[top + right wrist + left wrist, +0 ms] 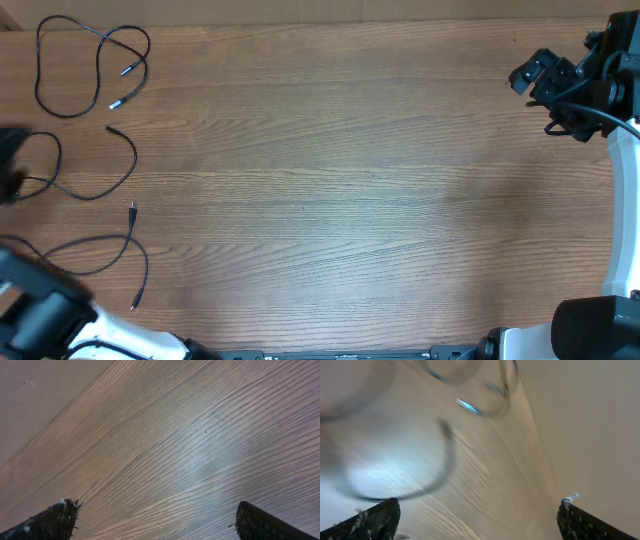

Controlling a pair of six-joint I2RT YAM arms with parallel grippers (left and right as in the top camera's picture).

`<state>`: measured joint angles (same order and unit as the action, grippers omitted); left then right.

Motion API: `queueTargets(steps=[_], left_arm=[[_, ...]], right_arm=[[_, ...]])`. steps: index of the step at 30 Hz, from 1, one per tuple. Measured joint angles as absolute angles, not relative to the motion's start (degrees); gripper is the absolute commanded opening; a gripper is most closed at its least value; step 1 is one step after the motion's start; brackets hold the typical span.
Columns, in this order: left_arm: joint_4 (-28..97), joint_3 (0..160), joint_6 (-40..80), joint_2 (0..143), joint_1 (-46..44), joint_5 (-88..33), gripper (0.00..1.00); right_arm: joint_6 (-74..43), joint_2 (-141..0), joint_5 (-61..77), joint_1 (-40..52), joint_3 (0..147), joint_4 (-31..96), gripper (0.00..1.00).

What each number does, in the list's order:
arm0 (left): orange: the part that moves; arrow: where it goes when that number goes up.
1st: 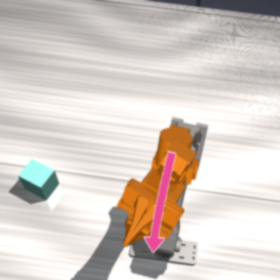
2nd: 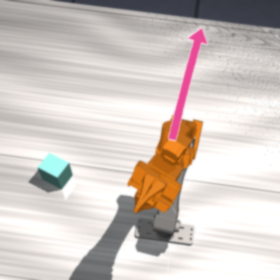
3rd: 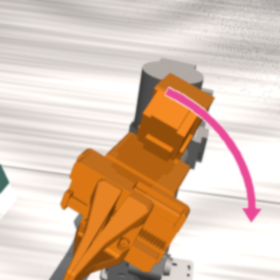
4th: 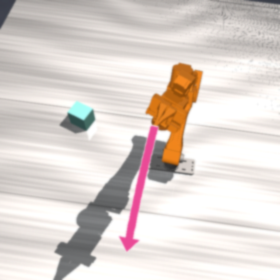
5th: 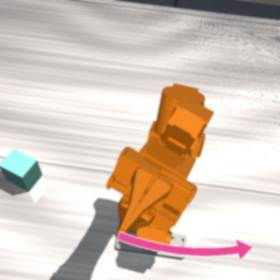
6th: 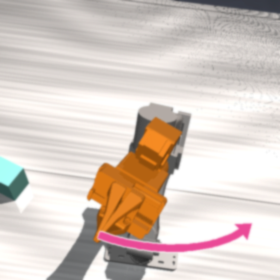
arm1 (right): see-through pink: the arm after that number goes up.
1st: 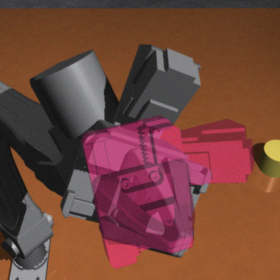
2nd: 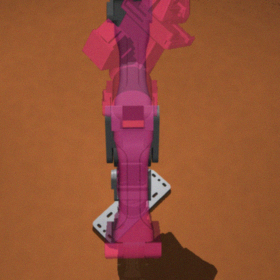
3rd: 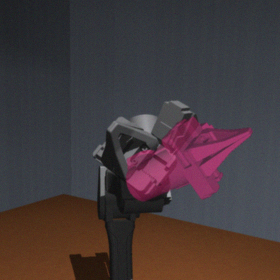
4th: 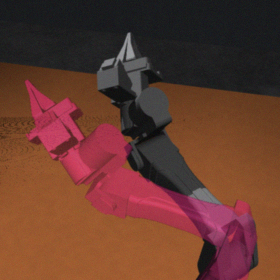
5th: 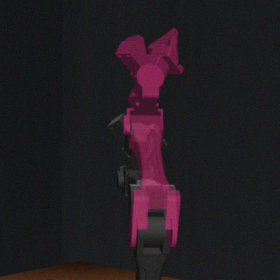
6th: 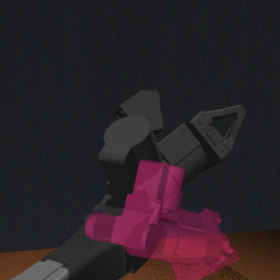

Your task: Untangle cables

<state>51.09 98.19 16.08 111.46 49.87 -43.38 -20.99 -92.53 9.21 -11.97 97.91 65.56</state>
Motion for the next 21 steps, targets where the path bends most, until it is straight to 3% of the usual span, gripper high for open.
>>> queueTargets(steps=[8,16,21], left_arm=[[55.35,98.78,14.81,107.13,21.93,-25.12,1.0],[56.86,98.78,14.74,107.15,6.68,-8.45,1.0],[59.22,98.78,14.57,107.15,1.34,-4.12,1.0]], right_arm=[[-20.97,-92.53,9.21,-11.97,97.91,65.56,1.0],[-20.99,-92.53,14.61,-11.97,97.91,65.17,1.0],[-20.97,-92.53,23.44,-11.97,97.91,65.63,1.0]])
